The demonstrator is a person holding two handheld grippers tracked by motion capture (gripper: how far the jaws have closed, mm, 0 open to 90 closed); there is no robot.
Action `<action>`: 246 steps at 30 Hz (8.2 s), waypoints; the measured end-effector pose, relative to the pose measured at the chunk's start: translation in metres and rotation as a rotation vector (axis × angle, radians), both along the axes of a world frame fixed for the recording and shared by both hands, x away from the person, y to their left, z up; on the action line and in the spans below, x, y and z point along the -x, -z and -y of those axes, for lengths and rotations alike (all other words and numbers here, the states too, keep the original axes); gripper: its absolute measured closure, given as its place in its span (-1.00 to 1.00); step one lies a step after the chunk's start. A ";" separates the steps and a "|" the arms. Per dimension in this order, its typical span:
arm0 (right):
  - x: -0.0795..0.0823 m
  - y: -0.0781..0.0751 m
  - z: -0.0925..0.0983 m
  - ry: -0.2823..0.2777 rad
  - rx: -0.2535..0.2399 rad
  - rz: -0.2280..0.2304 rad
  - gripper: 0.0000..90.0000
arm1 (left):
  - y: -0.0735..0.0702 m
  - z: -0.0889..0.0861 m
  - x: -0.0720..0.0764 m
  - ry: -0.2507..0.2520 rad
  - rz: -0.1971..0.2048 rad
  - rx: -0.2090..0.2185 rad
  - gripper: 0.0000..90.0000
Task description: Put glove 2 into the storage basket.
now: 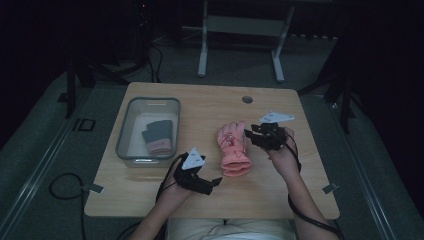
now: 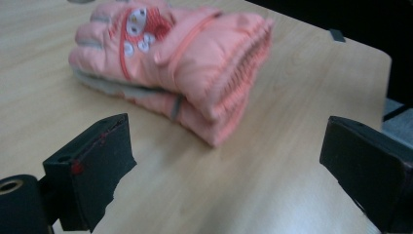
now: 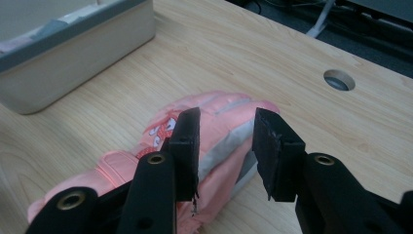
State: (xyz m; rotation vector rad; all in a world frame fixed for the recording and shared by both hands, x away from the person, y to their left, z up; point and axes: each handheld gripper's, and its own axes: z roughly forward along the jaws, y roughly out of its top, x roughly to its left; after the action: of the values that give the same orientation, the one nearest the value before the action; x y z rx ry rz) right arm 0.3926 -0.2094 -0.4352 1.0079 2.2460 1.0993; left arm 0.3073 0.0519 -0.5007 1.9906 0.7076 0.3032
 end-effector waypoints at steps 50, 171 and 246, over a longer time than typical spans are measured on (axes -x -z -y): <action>-0.031 0.089 0.005 -0.006 -0.067 -0.314 0.54 | 0.045 0.038 -0.138 -0.123 -0.554 0.125 0.48; -0.078 0.045 -0.261 -0.128 -0.164 -0.292 0.28 | -0.022 -0.209 -0.129 -0.558 -0.481 -0.053 0.31; -0.044 0.022 -0.127 -0.257 -0.201 -0.144 -0.56 | -0.085 -0.093 -0.037 -0.105 -0.083 0.029 -0.95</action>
State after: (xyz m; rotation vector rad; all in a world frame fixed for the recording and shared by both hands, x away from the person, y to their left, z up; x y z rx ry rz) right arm 0.4366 -0.0828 -0.4573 0.9179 2.4709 1.4273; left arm 0.3443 0.1452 -0.4160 1.9515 0.8663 0.2725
